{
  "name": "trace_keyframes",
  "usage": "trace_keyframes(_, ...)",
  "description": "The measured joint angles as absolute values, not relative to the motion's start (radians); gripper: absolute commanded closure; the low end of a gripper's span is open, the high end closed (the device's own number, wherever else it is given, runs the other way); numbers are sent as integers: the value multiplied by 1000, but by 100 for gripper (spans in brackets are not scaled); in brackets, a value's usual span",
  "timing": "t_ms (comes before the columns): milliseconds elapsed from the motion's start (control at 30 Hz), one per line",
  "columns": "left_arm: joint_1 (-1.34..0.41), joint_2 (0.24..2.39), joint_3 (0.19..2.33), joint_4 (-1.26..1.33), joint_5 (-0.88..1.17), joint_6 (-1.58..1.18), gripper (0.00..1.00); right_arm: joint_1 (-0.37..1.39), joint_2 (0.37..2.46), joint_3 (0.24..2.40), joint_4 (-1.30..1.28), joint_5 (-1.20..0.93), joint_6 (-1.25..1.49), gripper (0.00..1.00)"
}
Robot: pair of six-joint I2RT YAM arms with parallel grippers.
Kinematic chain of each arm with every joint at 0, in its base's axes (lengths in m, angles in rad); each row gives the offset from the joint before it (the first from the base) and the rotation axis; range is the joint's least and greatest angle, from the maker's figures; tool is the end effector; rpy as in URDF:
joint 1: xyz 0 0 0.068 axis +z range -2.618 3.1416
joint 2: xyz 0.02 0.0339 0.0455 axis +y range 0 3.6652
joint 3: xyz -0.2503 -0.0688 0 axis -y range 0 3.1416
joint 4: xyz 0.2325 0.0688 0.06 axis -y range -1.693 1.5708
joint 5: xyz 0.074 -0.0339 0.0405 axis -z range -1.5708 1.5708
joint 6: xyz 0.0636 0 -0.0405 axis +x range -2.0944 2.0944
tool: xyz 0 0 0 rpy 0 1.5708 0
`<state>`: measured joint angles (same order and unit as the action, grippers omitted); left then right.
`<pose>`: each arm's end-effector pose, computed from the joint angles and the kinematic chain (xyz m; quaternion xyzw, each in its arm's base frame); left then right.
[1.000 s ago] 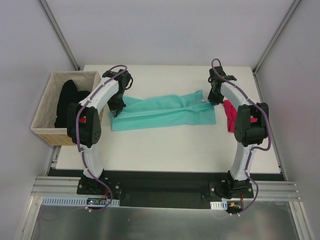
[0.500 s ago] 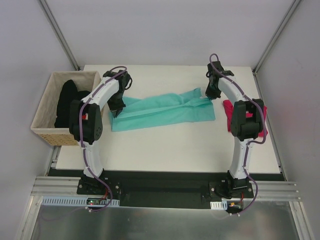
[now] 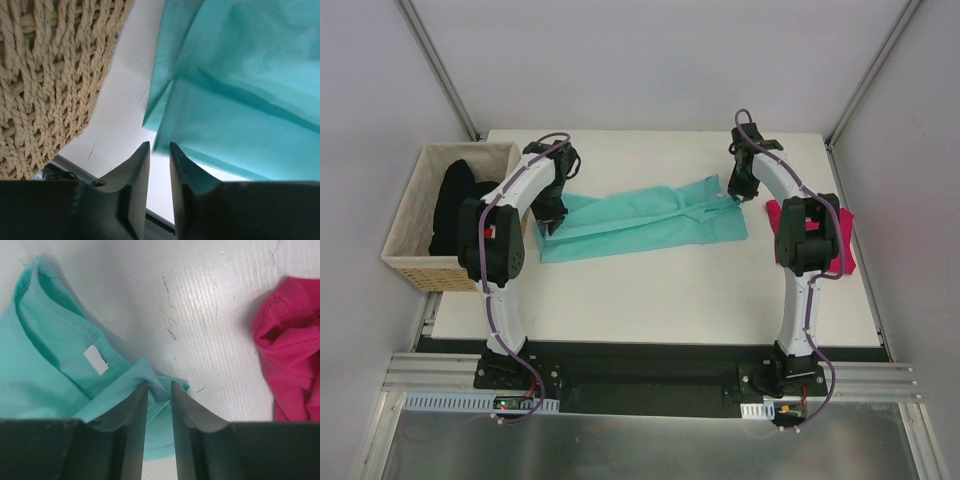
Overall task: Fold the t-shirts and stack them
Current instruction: Fold the flattened tshirt in 1/3 of the way
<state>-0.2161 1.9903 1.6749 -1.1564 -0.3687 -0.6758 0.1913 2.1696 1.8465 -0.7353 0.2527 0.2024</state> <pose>0.3710 -0.0580 0.1943 -0.2325 0.9540 0.1442 0.1228 0.4616 0.0732 0.1852 0.0373 0.9595 -0.0704 0.2704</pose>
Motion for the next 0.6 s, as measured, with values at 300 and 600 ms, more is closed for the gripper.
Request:
trace_keyframes(300,-207,1995,1678,-1156,-372,-662,25,190,2235,1988,-776,253,174,55)
trace_keyframes(600,-207,1996,1724,-1144,-365,-652,28,186,2239,2077,-776,253,163,55)
